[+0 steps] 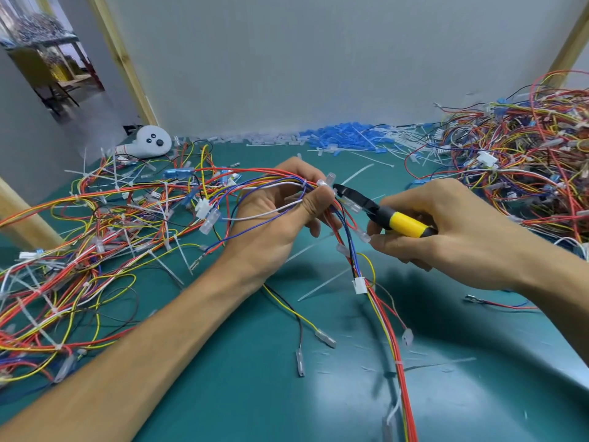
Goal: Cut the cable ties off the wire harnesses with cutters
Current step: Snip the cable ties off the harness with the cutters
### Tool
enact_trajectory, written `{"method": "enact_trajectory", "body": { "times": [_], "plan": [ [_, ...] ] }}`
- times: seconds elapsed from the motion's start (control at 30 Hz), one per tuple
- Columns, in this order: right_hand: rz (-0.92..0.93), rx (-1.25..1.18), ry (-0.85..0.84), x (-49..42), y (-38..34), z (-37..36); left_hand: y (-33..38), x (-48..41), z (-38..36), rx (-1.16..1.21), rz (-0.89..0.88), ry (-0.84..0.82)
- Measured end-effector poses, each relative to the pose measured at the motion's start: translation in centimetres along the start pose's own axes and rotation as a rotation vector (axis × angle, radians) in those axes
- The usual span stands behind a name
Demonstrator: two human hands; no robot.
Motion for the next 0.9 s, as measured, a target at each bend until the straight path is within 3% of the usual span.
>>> {"method": "enact_trajectory", "body": {
  "times": [0.37, 0.63, 0.9],
  "plan": [
    [-0.056, -0.175, -0.091, 0.1, -0.1, -1.1, 1.2, -0.1, 0.1, 0.104, -0.126, -0.026],
    [-0.032, -0.185, -0.001, -0.1, -0.6, -0.9, 0.5, -0.1, 1.0, 0.122, -0.091, 0.079],
    [-0.076, -0.229, -0.056, 0.2, -0.4, -1.3, 0.3, -0.1, 0.8, 0.138, -0.074, 0.068]
  ]
}}
Point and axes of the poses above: each hand's wrist, its own x-axis away from the middle knuckle, its own z-axis out of the back of the hand, y = z × x, the point moved 9 cm from there along -x, towards the middle knuckle, and after that the axes turned 3 degrees about -z, right-handed, at the moved point
